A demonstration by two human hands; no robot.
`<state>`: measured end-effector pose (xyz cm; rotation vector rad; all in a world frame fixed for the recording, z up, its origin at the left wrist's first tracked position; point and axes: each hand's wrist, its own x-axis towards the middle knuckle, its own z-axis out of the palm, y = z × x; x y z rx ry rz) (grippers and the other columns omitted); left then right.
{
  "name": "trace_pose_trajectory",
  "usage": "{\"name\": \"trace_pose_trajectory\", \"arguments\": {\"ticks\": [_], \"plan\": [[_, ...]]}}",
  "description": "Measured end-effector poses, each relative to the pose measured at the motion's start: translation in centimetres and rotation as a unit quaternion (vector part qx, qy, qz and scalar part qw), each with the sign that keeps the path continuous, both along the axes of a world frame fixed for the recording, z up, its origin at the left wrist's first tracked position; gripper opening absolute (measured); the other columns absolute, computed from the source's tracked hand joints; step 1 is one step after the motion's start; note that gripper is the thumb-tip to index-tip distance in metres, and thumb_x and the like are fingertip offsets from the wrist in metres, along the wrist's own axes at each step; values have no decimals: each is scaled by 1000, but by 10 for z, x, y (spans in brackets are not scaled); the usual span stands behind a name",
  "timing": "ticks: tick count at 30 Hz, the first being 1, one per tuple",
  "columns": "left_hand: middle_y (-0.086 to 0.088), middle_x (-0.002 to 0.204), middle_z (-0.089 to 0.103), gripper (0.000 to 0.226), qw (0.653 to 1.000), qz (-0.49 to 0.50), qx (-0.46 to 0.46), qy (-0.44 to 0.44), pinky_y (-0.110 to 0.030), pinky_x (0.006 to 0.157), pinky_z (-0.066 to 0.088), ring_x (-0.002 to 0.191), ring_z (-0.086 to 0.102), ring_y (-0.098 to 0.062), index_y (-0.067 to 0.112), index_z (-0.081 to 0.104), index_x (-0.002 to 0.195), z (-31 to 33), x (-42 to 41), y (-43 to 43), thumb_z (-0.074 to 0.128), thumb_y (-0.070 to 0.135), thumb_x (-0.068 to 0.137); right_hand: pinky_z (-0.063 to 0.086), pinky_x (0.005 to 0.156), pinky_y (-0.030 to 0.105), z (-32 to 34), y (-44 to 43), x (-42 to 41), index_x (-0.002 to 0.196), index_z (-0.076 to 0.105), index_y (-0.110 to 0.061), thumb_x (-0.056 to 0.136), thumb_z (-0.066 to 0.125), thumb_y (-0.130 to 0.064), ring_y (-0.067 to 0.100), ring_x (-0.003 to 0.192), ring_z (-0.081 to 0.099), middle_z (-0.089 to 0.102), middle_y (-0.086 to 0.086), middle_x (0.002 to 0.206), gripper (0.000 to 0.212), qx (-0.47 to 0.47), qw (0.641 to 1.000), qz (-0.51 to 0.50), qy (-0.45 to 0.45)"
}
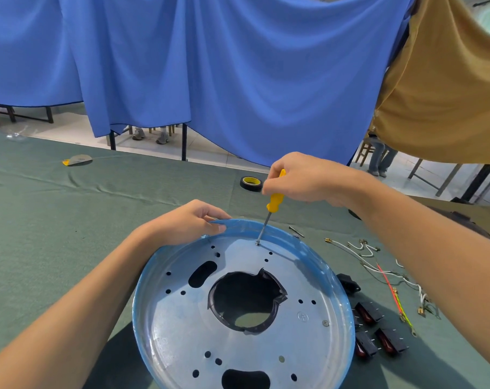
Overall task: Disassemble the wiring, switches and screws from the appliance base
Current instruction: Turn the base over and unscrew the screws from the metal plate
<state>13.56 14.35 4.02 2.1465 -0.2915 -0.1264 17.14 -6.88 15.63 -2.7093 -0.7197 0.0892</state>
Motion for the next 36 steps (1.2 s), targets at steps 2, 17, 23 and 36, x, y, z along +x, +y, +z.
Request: {"name": "trace_pose_trajectory", "arguments": {"ticks": [2,17,23,36], "plan": [[3,100,75,25,1000,-1,-1,-1,-29,84,55,94,70,-14,26,71,113,0,1,0,54,14,99,30,55,28,-2,0,1,77,58,-6,89,58,-56,19,61,40,44,4,66,51,-9,999,-18,-30],[7,99,75,25,1000,3,6,-8,-26,81,55,92,70,-11,27,71,112,-1,0,0,53,14,99,32,50,26,-1,-1,0,74,63,-14,86,67,-41,13,60,47,56,-2,67,30,-36,996,8,-75],[3,100,75,26,1000,2,9,-8,-37,90,55,94,70,-16,25,72,111,1,-1,-1,54,12,99,38,54,26,3,-2,-2,79,65,-19,80,74,-42,12,65,52,58,-8,68,25,-20,999,31,-29],[-3,97,76,27,1000,-1,-11,6,-47,88,56,91,72,-25,27,73,106,18,-8,2,53,9,99,34,55,31,9,-3,-11,73,56,-10,84,67,-52,16,59,41,46,2,63,45,-2,997,51,-49]]}}
